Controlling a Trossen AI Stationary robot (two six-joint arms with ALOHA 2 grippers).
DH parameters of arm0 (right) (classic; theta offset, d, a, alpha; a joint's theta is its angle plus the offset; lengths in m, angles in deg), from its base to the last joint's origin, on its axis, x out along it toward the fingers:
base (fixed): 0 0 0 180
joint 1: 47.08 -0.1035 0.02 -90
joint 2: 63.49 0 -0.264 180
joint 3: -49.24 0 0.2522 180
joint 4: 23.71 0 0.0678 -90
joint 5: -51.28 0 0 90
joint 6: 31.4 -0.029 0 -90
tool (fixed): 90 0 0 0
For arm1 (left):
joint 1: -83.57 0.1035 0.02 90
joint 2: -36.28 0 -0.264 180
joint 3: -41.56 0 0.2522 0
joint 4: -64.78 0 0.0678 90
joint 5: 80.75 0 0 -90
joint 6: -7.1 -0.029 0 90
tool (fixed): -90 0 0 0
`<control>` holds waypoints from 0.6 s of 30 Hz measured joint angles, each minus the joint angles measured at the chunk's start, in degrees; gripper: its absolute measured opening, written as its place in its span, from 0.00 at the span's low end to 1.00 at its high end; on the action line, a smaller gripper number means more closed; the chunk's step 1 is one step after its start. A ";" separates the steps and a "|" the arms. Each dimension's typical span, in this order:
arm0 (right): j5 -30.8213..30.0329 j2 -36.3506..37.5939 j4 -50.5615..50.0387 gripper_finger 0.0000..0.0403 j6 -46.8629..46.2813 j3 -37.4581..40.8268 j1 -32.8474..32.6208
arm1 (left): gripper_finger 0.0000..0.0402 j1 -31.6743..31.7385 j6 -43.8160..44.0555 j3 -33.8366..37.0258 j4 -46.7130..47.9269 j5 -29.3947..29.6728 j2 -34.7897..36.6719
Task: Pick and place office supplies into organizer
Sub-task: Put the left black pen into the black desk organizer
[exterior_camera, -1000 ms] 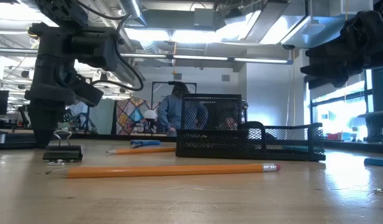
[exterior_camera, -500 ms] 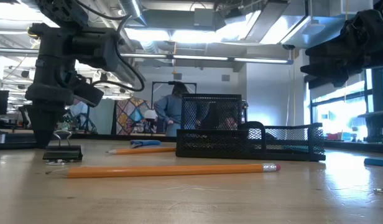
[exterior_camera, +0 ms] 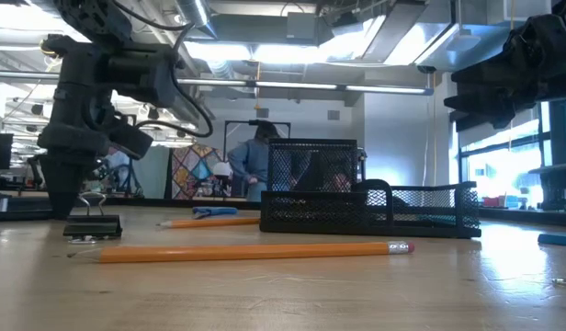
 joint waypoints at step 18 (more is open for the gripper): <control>-0.02 0.01 0.02 0.77 -0.09 0.01 0.00 | 0.37 -2.78 2.61 0.24 2.69 -2.73 -0.15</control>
